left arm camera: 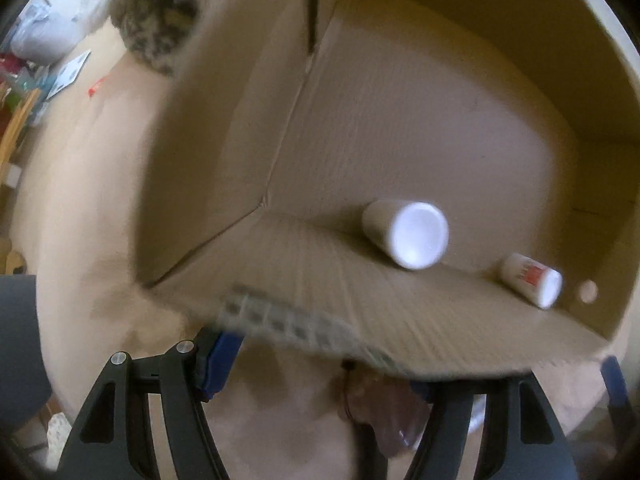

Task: Organize rigid objects
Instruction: 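Withdraw both tools from the box back toward the remaining items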

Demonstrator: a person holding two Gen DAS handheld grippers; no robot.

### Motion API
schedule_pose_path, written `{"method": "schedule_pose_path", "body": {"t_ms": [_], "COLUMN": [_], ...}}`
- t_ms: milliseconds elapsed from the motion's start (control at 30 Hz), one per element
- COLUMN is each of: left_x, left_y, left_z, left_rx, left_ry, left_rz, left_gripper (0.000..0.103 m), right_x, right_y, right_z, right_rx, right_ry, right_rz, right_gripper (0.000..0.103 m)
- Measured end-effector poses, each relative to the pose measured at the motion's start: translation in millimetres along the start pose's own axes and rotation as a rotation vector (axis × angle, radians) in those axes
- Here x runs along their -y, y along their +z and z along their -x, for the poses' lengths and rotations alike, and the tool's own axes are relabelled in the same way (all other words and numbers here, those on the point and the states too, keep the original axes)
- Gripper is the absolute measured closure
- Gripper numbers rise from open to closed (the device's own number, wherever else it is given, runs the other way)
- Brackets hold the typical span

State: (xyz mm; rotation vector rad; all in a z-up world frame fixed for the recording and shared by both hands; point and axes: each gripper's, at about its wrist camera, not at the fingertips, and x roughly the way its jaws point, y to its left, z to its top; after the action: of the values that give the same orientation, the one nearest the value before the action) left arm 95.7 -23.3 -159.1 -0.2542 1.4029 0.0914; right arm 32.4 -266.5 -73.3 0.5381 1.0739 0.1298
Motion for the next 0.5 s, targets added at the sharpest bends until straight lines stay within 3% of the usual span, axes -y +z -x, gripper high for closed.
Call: {"method": "schedule_pose_path", "body": {"t_ms": [67,100,300,500], "left_x": [2,4,7,-13], "left_y": [-1,-2,-6,-10], "left_z": [-3,-3,2,21], "left_rx": [0.009,0.017,0.025,0.008], "left_ry": [0.011,0.021,0.017,0.058], "left_rz": [-0.005,-0.013,-0.063,-0.067], "left_gripper": [0.037,0.043,0.044,0.044], "right_x": [1,1,-1,17], "right_y": [1,2,2,-14], "right_z": [-2,-2,-8,-29], "right_rx": [-0.004,-0.004,-0.03,-0.201], "right_ry": [0.008,0.009,0.002,-0.032], "right_rz": [-0.011,-0.011,0.002,-0.054], "right_gripper": [0.0,0.0,0.0,0.0]}}
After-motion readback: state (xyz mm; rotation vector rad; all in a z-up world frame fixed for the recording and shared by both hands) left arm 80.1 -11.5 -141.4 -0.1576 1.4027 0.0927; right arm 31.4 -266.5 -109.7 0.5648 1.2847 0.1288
